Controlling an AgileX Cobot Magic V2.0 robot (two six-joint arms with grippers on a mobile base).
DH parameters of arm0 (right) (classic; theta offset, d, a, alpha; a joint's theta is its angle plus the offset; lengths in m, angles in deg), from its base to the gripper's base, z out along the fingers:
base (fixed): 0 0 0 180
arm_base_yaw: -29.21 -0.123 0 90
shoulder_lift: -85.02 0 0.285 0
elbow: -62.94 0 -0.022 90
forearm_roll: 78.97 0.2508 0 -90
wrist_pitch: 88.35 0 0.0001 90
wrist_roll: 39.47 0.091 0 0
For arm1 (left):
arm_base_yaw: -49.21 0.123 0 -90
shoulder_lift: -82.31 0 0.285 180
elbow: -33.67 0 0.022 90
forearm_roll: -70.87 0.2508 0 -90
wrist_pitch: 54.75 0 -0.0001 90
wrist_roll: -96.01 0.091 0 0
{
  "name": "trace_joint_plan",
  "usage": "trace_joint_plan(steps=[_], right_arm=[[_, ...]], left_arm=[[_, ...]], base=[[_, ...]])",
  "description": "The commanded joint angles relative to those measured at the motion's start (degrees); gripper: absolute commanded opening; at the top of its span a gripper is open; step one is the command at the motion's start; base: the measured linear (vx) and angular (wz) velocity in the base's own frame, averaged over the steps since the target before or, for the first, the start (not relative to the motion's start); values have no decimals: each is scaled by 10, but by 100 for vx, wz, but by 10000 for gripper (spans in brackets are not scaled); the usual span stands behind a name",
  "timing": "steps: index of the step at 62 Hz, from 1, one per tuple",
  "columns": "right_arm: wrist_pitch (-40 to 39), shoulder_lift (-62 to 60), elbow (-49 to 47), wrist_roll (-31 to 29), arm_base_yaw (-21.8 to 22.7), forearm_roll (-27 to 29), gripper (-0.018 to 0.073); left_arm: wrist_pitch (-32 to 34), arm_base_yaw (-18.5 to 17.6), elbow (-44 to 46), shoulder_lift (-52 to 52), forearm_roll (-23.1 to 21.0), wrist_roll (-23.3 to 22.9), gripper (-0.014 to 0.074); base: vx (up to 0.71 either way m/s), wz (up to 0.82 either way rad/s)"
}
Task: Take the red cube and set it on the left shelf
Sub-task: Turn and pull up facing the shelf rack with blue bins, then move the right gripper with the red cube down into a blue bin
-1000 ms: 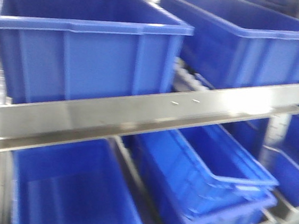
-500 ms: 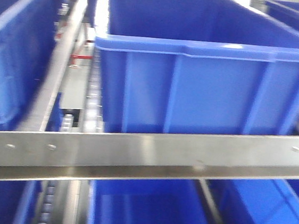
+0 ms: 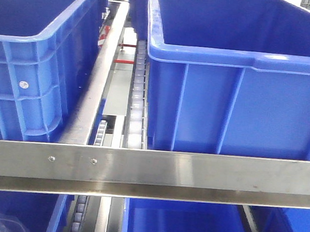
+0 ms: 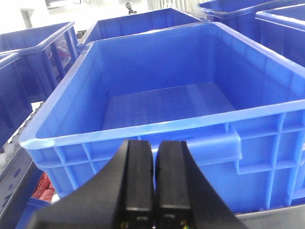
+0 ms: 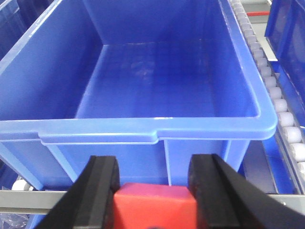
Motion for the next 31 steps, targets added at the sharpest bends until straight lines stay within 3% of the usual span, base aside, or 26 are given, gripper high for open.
trace_joint_plan(steps=[1, 31], right_arm=[[-50, 2, -17, -4, -1, -4, 56], [-50, 2, -17, -4, -1, -4, 56]], left_arm=[[51, -4, -13, 0, -3, 0, 106], [51, -4, -13, 0, -3, 0, 106]], base=[[0, 0], [0, 0]])
